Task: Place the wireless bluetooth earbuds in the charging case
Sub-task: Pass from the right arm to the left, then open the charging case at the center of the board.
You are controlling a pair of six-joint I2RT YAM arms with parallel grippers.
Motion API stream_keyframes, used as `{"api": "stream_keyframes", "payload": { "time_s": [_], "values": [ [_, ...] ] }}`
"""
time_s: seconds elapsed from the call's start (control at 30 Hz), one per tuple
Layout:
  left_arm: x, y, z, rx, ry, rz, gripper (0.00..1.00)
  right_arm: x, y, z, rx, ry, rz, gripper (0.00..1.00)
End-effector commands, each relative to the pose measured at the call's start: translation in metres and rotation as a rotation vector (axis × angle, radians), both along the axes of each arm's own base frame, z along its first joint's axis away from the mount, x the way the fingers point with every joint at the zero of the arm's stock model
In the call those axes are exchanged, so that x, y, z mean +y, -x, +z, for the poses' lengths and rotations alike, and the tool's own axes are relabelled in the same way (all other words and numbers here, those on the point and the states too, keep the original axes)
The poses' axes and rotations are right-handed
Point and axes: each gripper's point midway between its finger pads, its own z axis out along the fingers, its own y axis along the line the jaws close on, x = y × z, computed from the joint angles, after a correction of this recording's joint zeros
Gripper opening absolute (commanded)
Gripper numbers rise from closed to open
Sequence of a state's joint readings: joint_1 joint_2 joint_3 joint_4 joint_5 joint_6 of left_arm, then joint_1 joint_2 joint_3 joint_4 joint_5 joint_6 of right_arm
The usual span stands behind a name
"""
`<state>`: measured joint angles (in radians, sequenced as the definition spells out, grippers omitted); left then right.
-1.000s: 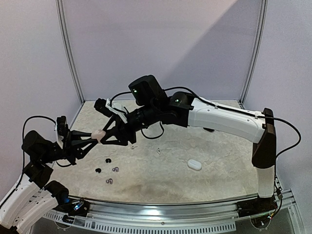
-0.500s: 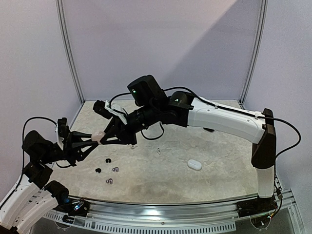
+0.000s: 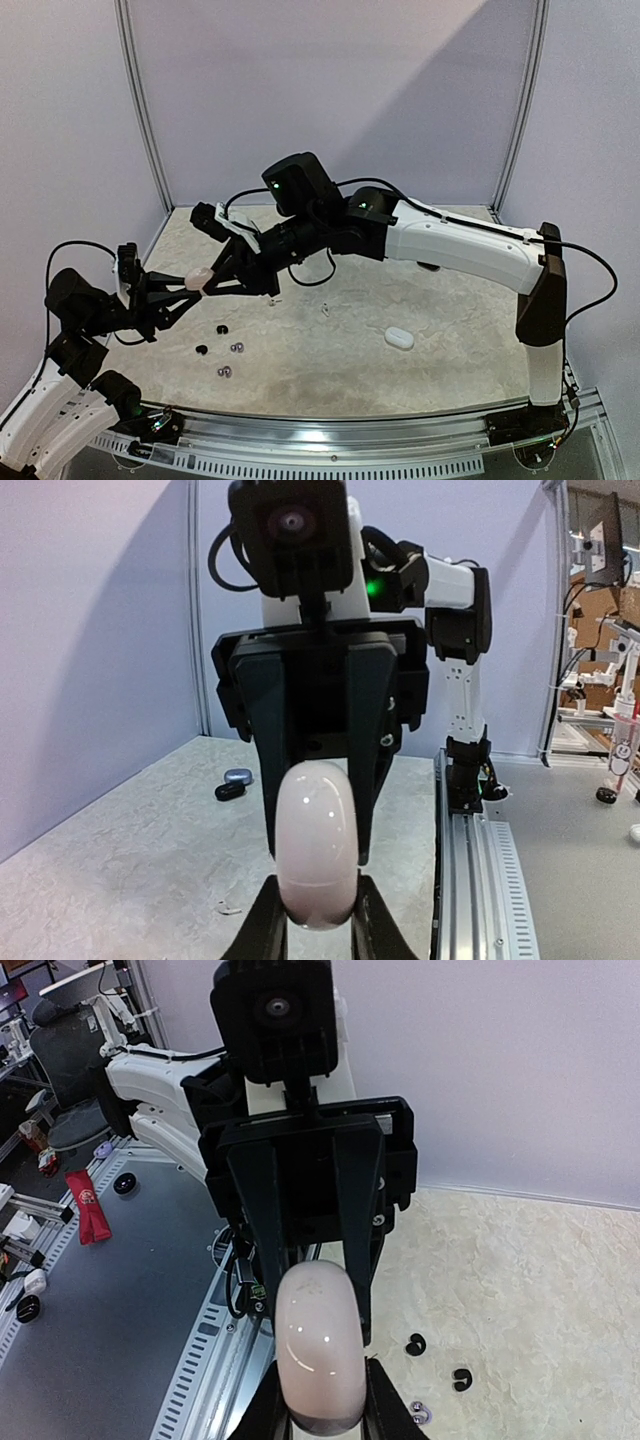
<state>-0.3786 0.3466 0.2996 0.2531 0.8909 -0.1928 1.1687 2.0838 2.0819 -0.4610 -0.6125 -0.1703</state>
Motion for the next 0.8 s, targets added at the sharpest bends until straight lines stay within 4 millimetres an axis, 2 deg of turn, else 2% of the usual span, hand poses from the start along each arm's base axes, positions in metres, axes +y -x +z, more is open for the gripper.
{"api": "stream_keyframes", "payload": {
  "time_s": [0.0, 0.03, 0.07, 0.1, 0.2, 0.23, 0.27, 0.33, 0.5, 0.77],
  "values": [
    [-0.003, 0.006, -0.009, 0.017, -0.01, -0.034, 0.06, 0.01, -0.001, 0.019, -0.017, -0.084, -0.007, 0.0],
    [-0.003, 0.006, -0.009, 0.019, -0.012, -0.036, 0.01, 0.01, -0.002, 0.018, -0.015, -0.083, -0.012, 0.0],
    [-0.003, 0.006, -0.01, 0.022, -0.014, -0.037, 0.0, 0.01, -0.003, 0.018, -0.018, -0.083, -0.018, 0.0],
    [-0.003, 0.006, -0.01, 0.021, -0.013, -0.036, 0.0, 0.01, -0.005, 0.019, -0.021, -0.082, -0.028, 0.05],
    [-0.002, 0.005, -0.008, 0.004, -0.012, -0.02, 0.0, 0.009, -0.011, 0.017, -0.024, -0.064, -0.069, 0.4],
    [-0.001, 0.005, -0.007, -0.006, -0.015, -0.015, 0.0, 0.008, -0.013, 0.019, -0.032, -0.065, -0.08, 0.48],
    [-0.001, 0.006, -0.008, -0.014, -0.021, -0.012, 0.0, 0.008, -0.015, 0.019, -0.035, -0.062, -0.092, 0.51],
    [0.0, 0.005, -0.008, -0.03, -0.035, -0.002, 0.0, 0.008, -0.018, 0.021, -0.039, -0.065, -0.113, 0.54],
    [0.002, 0.003, -0.006, -0.079, -0.049, 0.034, 0.0, 0.01, -0.026, 0.014, -0.051, -0.047, -0.155, 0.54],
    [0.001, 0.008, -0.009, -0.088, -0.068, 0.008, 0.0, 0.008, -0.044, 0.017, -0.005, -0.041, -0.21, 0.45]
  ]
}}
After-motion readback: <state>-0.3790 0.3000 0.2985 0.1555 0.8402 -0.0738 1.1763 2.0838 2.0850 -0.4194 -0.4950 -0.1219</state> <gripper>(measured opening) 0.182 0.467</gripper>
